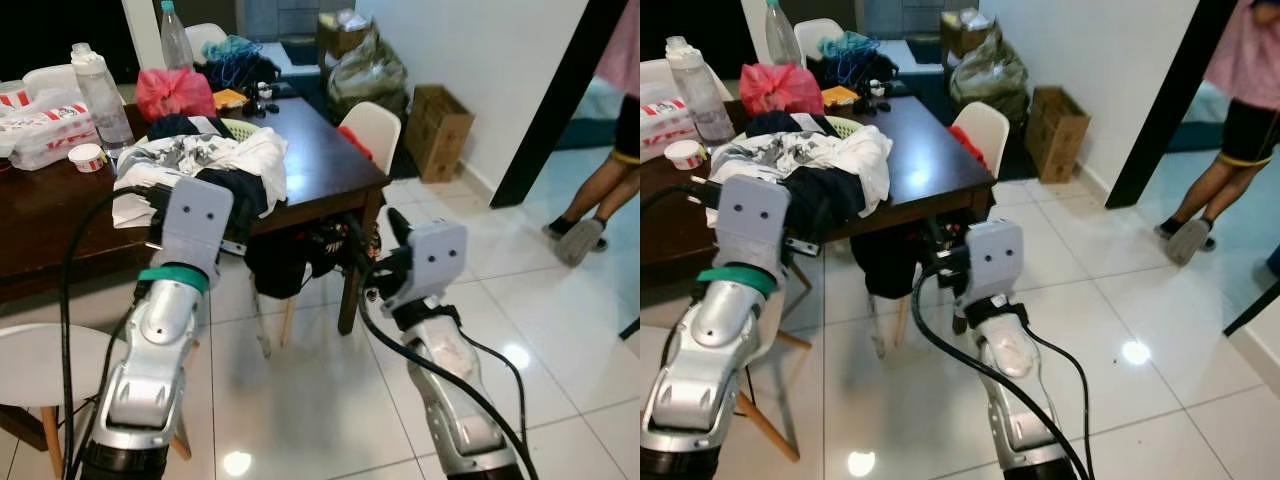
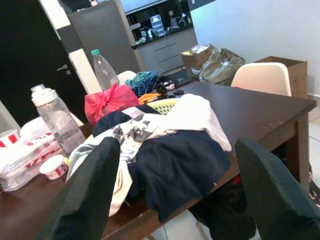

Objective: Hang hanger

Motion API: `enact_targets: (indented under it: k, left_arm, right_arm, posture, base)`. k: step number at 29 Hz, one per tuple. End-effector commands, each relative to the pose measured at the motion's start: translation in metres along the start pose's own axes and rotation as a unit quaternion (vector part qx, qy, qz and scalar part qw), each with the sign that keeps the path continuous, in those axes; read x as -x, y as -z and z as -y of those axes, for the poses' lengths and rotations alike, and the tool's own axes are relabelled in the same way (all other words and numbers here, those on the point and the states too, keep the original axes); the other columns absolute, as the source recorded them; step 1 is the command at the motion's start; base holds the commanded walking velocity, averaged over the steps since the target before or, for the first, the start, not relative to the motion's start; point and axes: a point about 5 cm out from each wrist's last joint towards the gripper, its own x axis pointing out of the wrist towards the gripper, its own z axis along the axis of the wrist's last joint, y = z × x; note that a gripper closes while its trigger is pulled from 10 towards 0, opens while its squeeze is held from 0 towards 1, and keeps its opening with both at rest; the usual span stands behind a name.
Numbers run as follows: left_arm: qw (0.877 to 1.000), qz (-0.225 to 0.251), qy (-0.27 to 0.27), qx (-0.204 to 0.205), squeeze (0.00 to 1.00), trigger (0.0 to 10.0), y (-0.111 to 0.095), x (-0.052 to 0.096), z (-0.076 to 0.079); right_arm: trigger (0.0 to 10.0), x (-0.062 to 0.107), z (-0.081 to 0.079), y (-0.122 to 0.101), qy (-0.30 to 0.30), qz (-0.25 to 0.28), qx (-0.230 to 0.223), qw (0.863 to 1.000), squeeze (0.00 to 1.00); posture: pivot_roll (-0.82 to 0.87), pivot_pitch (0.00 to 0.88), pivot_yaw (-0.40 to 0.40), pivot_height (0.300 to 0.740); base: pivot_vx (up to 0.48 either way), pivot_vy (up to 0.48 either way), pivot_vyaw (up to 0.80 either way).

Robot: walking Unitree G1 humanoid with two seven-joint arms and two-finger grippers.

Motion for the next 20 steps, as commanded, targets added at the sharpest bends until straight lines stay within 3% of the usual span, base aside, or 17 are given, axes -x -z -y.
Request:
enact_targets:
  k: [1, 20]
  left_arm:
    - [1.0, 0.001, 0.009, 0.002, 0.0, 10.0, -0.0011, 0.001, 0.0036]
    - [1.0, 0.009, 0.016, 0.011, 0.0, 10.0, -0.0089, 0.0054, 0.0102]
  right_arm:
    - [10.0, 0.0012, 0.0034, 0.0005, 0.007, -0.004, 0.002, 1.0, 0.0]
    - [10.0, 0.0035, 0.0, 0.0025, -0.003, -0.009, -0.001, 1.0, 0.0]
  posture:
    - [-0.08, 0.087, 0.064, 0.74]
    - [-0.08, 0.083, 0.061, 0.74]
  base:
    - [0.472, 0.0, 0.0]
    - [0.472, 0.0, 0.0]
